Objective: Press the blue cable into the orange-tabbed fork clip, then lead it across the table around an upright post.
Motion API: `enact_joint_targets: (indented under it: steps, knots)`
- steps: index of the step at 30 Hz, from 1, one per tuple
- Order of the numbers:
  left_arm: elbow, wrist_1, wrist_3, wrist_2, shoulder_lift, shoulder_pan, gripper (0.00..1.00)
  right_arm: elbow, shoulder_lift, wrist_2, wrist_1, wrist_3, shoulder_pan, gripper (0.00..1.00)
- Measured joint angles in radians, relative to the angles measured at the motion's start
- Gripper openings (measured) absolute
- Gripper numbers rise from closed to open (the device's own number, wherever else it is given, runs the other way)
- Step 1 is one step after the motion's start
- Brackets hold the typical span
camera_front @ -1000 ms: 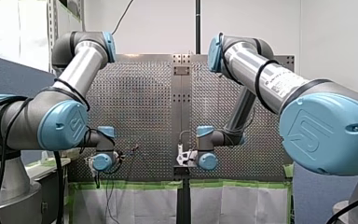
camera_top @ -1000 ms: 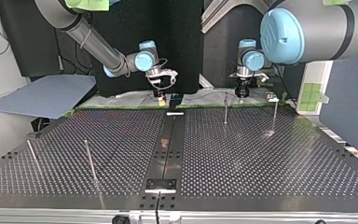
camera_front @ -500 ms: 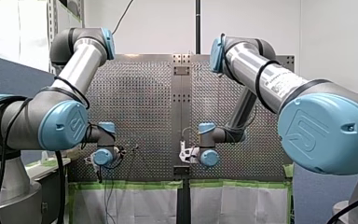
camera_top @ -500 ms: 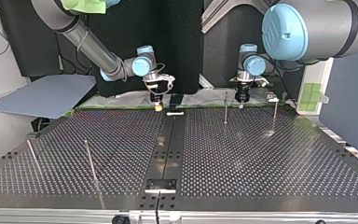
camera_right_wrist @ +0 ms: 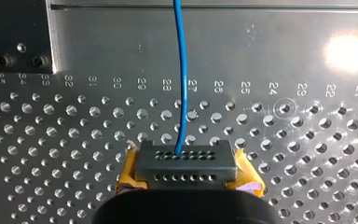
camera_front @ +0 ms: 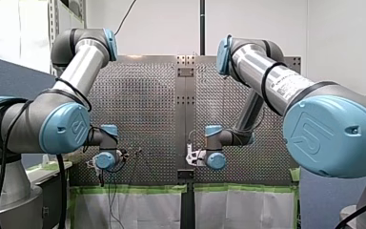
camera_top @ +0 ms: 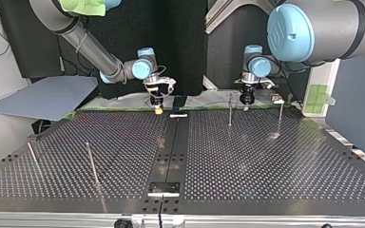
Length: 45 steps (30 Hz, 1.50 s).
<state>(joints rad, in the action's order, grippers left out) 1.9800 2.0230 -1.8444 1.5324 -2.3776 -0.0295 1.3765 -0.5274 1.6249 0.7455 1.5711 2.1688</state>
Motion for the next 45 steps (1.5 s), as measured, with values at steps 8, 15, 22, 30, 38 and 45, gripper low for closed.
enact_joint_targets:
  steps: [8, 15, 22, 30, 38, 45]
  knots:
    - [0.000, 0.001, 0.040, 0.023, 0.001, -0.007, 0.88, 0.000, 0.001, -0.001, -0.005, 0.000, 0.000, 0.00]
    - [0.000, 0.046, 0.036, 0.056, 0.001, -0.009, 0.99, 0.000, 0.002, 0.000, -0.006, 0.000, 0.002, 0.00]
    - [0.000, 0.102, 0.041, 0.009, 0.001, -0.009, 0.99, 0.000, 0.003, -0.001, -0.006, 0.000, 0.003, 0.00]
    - [0.000, 0.163, 0.077, -0.050, 0.001, -0.008, 0.99, 0.000, 0.003, -0.001, -0.005, 0.000, 0.002, 0.00]
    - [0.002, 0.220, 0.091, -0.091, 0.002, -0.013, 0.99, 0.000, 0.004, -0.003, -0.006, 0.000, 0.001, 0.00]
    - [0.029, 0.209, 0.104, -0.088, 0.021, -0.021, 0.99, 0.000, 0.004, -0.003, -0.006, 0.000, 0.000, 0.00]
